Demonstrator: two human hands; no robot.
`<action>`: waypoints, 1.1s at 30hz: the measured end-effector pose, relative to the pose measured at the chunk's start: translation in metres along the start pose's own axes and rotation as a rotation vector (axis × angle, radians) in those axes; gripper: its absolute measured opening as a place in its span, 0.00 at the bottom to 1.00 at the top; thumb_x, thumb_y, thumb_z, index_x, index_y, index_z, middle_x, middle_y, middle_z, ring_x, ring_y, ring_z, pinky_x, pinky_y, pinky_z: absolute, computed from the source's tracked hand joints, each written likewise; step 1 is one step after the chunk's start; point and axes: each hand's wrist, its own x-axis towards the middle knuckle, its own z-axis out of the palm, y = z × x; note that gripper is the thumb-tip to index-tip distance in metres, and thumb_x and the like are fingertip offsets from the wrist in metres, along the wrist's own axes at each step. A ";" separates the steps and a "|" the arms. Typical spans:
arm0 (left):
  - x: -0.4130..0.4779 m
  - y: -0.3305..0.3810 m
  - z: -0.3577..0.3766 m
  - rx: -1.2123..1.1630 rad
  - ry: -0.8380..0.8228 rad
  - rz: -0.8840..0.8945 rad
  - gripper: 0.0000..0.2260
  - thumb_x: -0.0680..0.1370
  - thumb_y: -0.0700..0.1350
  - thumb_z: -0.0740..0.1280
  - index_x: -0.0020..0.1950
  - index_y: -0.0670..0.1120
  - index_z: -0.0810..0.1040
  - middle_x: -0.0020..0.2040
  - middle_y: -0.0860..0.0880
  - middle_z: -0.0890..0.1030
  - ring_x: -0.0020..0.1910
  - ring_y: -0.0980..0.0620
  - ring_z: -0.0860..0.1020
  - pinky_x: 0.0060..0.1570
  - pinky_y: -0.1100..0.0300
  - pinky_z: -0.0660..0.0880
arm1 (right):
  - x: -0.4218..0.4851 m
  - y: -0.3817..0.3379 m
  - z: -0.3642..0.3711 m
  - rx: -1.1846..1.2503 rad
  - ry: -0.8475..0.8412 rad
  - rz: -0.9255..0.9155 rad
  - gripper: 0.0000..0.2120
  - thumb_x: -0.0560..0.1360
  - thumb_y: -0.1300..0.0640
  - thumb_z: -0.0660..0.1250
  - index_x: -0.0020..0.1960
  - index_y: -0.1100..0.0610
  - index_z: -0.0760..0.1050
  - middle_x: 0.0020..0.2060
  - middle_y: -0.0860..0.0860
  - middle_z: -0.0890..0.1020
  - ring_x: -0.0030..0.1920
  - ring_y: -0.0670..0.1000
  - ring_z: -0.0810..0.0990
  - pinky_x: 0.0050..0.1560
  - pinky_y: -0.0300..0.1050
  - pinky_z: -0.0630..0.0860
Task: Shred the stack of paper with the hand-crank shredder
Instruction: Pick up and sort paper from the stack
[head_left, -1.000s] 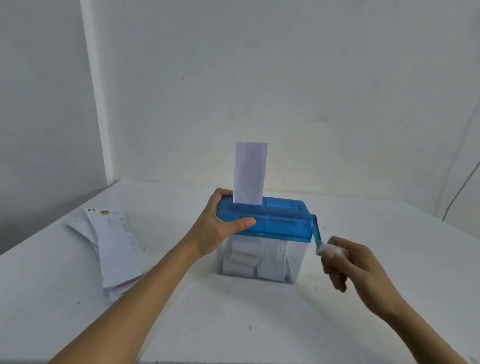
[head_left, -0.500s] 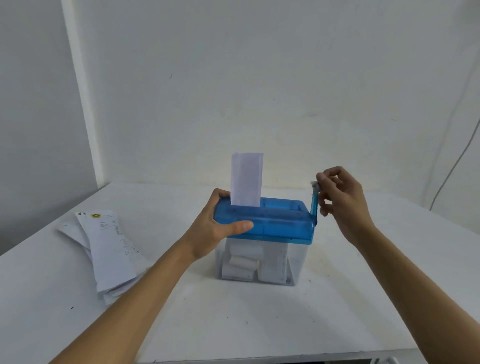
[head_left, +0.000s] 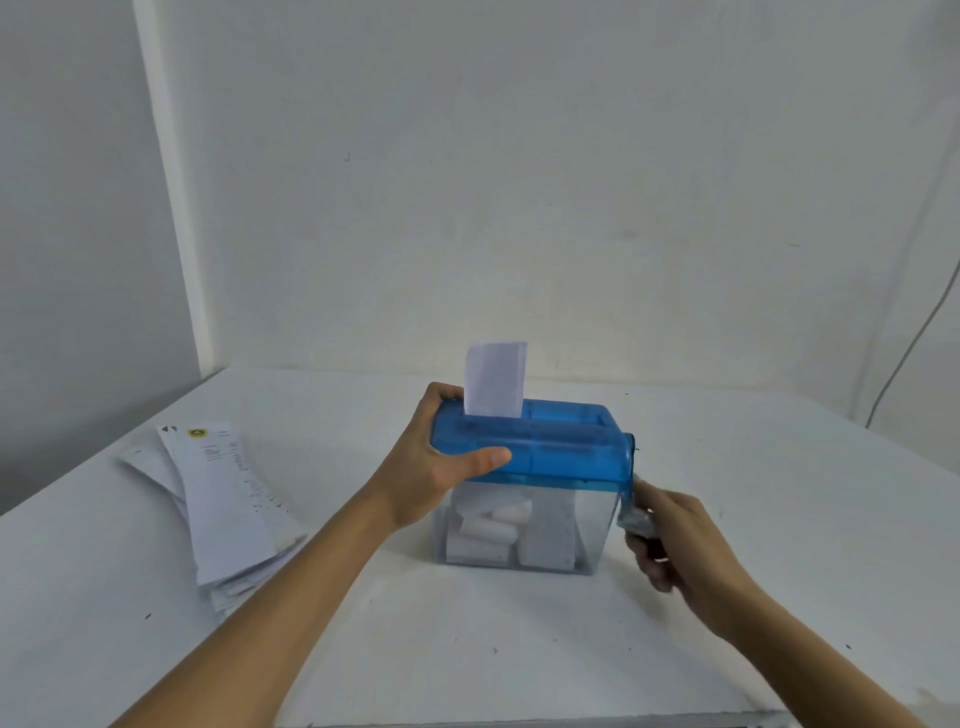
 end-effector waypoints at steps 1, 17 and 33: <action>0.001 0.000 -0.001 0.005 -0.003 -0.001 0.29 0.69 0.51 0.78 0.64 0.50 0.68 0.61 0.51 0.77 0.55 0.58 0.80 0.50 0.63 0.79 | -0.010 -0.009 -0.006 0.020 -0.035 -0.024 0.21 0.82 0.45 0.60 0.40 0.60 0.73 0.28 0.54 0.72 0.25 0.50 0.67 0.24 0.42 0.64; -0.003 0.005 -0.001 0.000 -0.020 -0.010 0.28 0.68 0.49 0.75 0.64 0.48 0.68 0.61 0.50 0.76 0.54 0.61 0.80 0.49 0.64 0.79 | 0.041 -0.080 -0.019 -0.194 0.182 -0.551 0.07 0.83 0.52 0.62 0.57 0.55 0.70 0.47 0.50 0.79 0.40 0.48 0.81 0.31 0.44 0.79; 0.001 -0.012 -0.004 0.043 0.015 0.028 0.34 0.65 0.62 0.78 0.64 0.53 0.69 0.62 0.51 0.76 0.59 0.53 0.79 0.55 0.53 0.81 | 0.006 -0.001 -0.007 -0.284 -0.117 -0.168 0.23 0.85 0.44 0.52 0.40 0.59 0.72 0.29 0.51 0.74 0.28 0.50 0.72 0.28 0.42 0.70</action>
